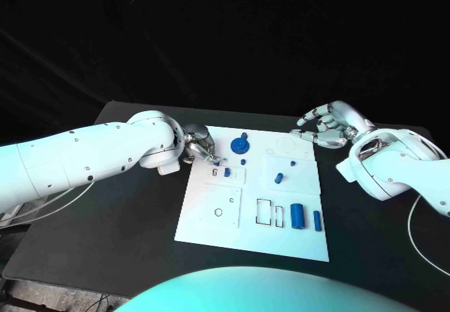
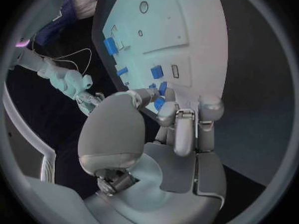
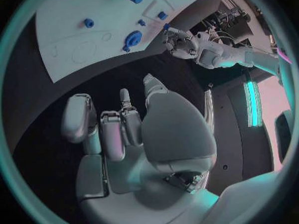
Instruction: Assemble the parts on the task board
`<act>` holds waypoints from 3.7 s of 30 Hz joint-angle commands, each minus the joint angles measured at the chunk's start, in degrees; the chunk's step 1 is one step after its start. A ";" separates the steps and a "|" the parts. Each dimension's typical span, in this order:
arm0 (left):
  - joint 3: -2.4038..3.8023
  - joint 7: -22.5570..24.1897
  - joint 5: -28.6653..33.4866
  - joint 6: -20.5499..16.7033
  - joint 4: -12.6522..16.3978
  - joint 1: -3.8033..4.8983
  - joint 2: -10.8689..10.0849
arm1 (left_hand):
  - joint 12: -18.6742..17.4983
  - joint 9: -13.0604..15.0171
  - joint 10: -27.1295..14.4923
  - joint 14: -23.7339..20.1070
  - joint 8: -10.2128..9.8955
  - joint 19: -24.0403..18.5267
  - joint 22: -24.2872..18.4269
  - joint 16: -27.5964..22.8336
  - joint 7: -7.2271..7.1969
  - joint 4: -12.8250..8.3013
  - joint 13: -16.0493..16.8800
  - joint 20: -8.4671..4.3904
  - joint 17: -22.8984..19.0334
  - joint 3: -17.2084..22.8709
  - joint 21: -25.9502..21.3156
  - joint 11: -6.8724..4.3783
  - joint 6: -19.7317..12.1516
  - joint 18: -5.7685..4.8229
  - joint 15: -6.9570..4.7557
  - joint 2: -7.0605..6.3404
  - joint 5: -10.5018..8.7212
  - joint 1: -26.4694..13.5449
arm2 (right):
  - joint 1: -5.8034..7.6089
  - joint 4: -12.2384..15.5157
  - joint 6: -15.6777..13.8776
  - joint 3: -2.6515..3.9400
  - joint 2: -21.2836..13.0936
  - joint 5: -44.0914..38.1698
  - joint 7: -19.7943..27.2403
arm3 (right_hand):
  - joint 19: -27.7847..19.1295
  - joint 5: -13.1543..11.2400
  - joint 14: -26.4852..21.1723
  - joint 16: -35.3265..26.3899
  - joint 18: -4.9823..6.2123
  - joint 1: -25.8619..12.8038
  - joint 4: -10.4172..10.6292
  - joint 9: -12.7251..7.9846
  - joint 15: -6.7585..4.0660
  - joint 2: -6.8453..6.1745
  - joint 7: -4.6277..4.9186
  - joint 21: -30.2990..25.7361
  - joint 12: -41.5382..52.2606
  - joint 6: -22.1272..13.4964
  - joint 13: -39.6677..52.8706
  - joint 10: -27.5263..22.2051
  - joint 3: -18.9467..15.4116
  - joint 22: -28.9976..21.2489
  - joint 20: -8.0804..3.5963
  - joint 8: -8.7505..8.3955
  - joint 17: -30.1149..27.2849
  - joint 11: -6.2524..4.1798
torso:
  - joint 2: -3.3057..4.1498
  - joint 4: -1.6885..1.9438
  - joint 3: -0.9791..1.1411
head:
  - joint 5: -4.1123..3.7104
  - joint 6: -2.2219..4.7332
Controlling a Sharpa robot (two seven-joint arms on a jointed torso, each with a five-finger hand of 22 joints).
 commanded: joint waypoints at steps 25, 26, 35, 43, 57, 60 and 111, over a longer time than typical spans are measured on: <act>-0.36 -3.05 -1.45 4.63 -0.33 -0.17 0.67 | 0.36 -0.06 0.94 4.57 0.29 0.60 0.42 0.38 -0.61 -10.23 0.52 -0.18 9.51 10.86 0.48 -0.11 1.41 -0.54 -0.58 -0.31 0.92 -0.86 | -0.09 0.00 0.17 0.00 0.04 -0.38 0.44 | 0.22 0.35 3.65 -0.32 0.67 -0.43 -0.03 -0.09 -0.29 -0.09 0.06 -0.57 0.13 -0.50 4.74 0.05 -0.42 0.45 -0.07 0.27 4.10 -0.40 | 0.01 -0.07 0.05 | 0.22 0.00; -0.39 -3.08 -1.43 4.67 -0.37 -0.18 0.71 | 0.36 -0.06 0.94 4.57 0.29 0.60 0.42 0.38 -0.61 -10.23 0.52 -0.18 9.51 10.86 0.48 -0.11 1.41 -0.54 -0.58 -0.31 0.92 -0.86 | -0.09 0.00 0.17 0.00 0.04 -0.38 0.44 | 0.22 0.35 3.65 -0.32 0.67 -0.43 -0.03 -0.09 -0.29 -0.09 0.06 -0.57 0.13 -0.50 4.74 0.05 -0.42 0.45 -0.07 0.27 4.10 -0.40 | 0.02 -0.06 0.05 | 0.19 0.00; -0.54 -3.35 -1.31 4.96 -0.50 -0.31 0.93 | 0.36 -0.06 0.94 4.57 0.29 0.60 0.42 0.38 -0.61 -10.23 0.52 -0.18 9.51 10.86 0.48 -0.11 1.41 -0.54 -0.58 -0.31 0.92 -0.86 | -0.09 0.02 0.18 0.00 0.04 -0.37 0.44 | 0.22 0.35 3.65 -0.32 0.67 -0.43 -0.03 -0.09 -0.29 -0.09 0.06 -0.57 0.13 -0.50 4.74 0.05 -0.42 0.45 -0.07 0.27 4.10 -0.40 | -0.01 -0.02 0.04 | 0.14 0.00; -0.58 -3.62 -1.37 5.08 -0.59 -0.38 1.16 | 0.34 -0.07 0.95 4.57 0.31 0.57 0.36 0.37 -0.64 -10.28 0.48 -0.20 9.48 10.95 0.47 -0.12 1.47 -0.53 -0.59 -0.38 1.08 -0.96 | -0.10 0.01 0.19 0.00 0.05 -0.36 0.45 | 0.22 0.35 3.65 -0.32 0.67 -0.43 -0.03 -0.09 -0.29 -0.09 0.06 -0.57 0.13 -0.50 4.74 0.05 -0.42 0.45 -0.07 0.27 4.10 -0.40 | -0.01 -0.03 0.05 | 0.20 0.00; -0.63 -4.03 -1.43 5.79 -0.71 -0.40 1.39 | 0.34 -0.07 0.95 4.57 0.31 0.57 0.36 0.37 -0.64 -10.28 0.48 -0.20 9.48 10.95 0.47 -0.12 1.47 -0.53 -0.59 -0.38 1.08 -0.96 | -0.10 0.00 0.22 0.00 0.02 -0.36 0.42 | 0.22 0.35 3.65 -0.32 0.67 -0.43 -0.03 -0.09 -0.29 -0.09 0.06 -0.57 0.13 -0.50 4.74 0.05 -0.42 0.45 -0.07 0.27 4.10 -0.40 | -0.03 -0.04 0.06 | 0.18 0.00; -0.64 -4.16 -1.43 6.04 -0.73 -0.40 1.38 | 0.34 -0.07 0.95 4.57 0.31 0.57 0.36 0.37 -0.64 -10.28 0.48 -0.20 9.48 10.95 0.47 -0.12 1.47 -0.53 -0.59 -0.38 1.08 -0.96 | -0.10 -0.01 0.23 0.00 0.03 -0.36 0.42 | 0.22 0.35 3.65 -0.32 0.67 -0.43 -0.03 -0.09 -0.29 -0.09 0.06 -0.57 0.13 -0.50 4.74 0.05 -0.42 0.45 -0.07 0.27 4.10 -0.40 | -0.04 -0.02 0.05 | 0.16 0.00; -0.81 -5.00 -1.03 7.47 -1.62 -0.40 2.96 | 0.55 0.16 1.71 4.59 0.92 0.78 0.89 0.36 -0.92 -11.01 1.43 -0.42 9.50 11.90 0.90 -0.38 2.21 -0.62 -0.82 -1.21 4.40 -2.42 | -0.11 -0.04 0.19 0.00 0.12 -0.33 0.48 | 0.22 0.35 3.65 -0.32 0.67 -0.43 -0.03 -0.09 -0.29 -0.09 0.06 -0.57 0.13 -0.50 4.74 0.05 -0.42 0.45 -0.07 0.27 4.10 -0.40 | -0.01 -0.01 0.05 | -0.07 0.00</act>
